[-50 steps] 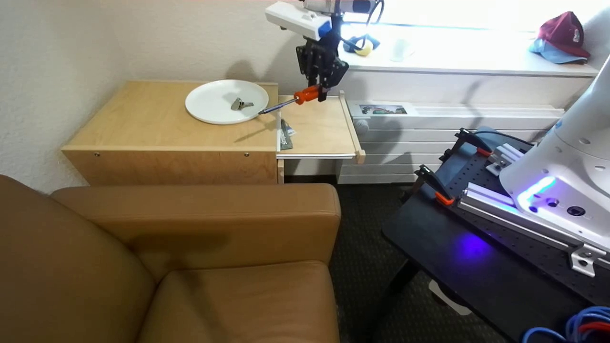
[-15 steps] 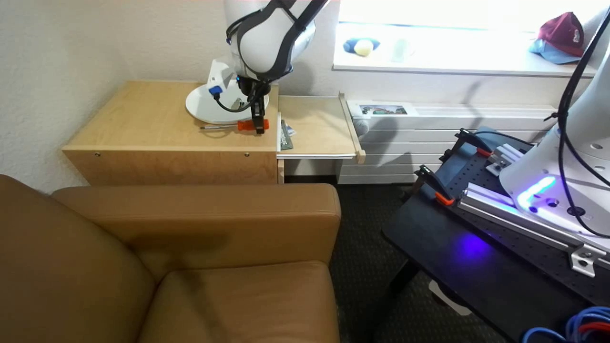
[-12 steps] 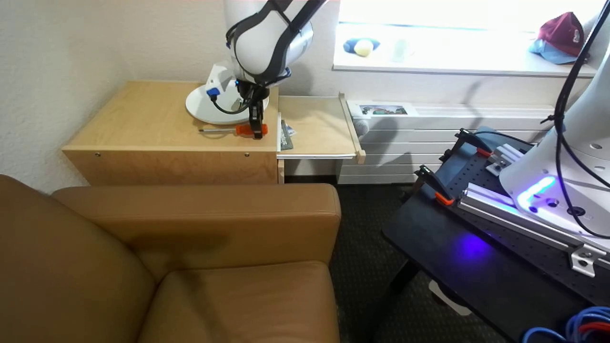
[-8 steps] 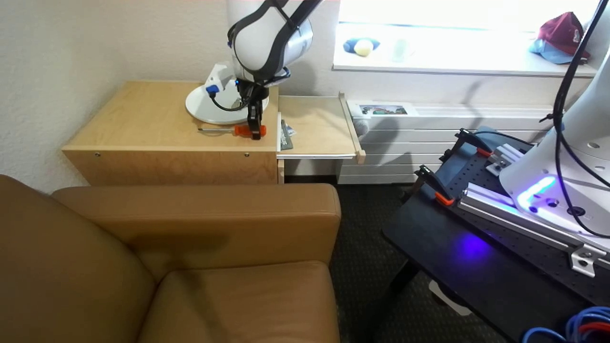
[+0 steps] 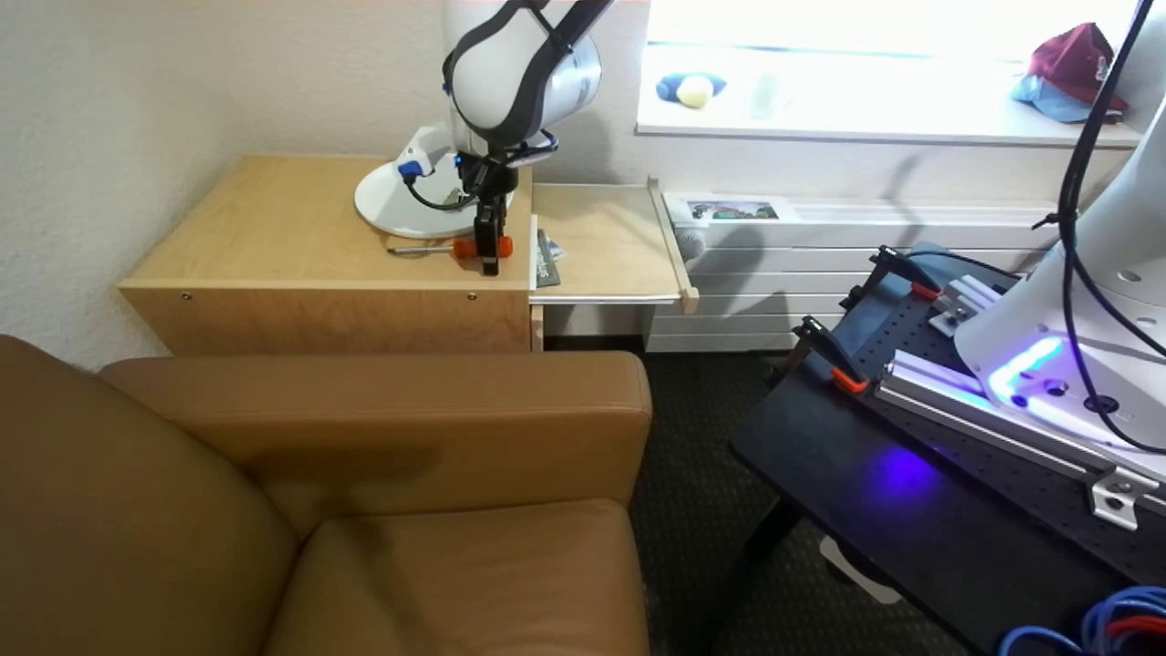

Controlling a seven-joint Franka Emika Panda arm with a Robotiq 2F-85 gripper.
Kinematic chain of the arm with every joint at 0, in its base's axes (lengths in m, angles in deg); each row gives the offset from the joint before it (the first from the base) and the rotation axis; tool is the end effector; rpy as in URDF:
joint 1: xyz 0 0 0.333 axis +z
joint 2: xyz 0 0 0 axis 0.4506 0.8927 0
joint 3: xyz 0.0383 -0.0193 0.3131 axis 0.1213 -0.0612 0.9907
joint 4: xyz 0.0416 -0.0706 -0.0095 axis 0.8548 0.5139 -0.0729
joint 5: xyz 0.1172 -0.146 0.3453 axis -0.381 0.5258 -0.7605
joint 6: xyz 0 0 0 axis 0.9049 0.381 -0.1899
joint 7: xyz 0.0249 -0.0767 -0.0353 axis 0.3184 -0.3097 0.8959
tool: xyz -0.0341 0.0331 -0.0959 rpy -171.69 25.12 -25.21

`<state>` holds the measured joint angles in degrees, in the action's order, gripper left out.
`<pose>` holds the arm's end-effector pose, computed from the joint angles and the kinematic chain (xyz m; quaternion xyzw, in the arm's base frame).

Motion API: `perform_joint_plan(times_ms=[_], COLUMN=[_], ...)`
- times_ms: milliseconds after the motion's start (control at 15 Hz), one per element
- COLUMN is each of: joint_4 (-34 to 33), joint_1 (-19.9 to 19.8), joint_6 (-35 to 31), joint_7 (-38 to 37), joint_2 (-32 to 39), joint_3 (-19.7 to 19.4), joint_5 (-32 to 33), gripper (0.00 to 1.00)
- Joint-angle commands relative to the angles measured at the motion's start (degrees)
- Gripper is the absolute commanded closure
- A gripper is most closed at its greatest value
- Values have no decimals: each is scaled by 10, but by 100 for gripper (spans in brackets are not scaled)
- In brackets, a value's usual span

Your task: Remove the screwdriver from the nightstand shelf and place it on top of the nightstand

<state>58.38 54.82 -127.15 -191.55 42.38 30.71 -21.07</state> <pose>0.6122 0.3044 0.1119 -0.4183 0.9072 0.0445 0.0022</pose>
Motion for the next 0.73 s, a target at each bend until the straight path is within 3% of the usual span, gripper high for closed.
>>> perform_joint_plan(times_ms=[0,267,467,667], joint_4=[12,55,104,160], joint_1=[-34,-33,-31,-59], joint_6=[40,52,7,-14], joint_7=[13,7,-6,24], joint_2=[-29,-97,-170,-259], joint_3=[45,40,24,41], joint_5=[-3,18,42,30], gripper=[0,0,0,0])
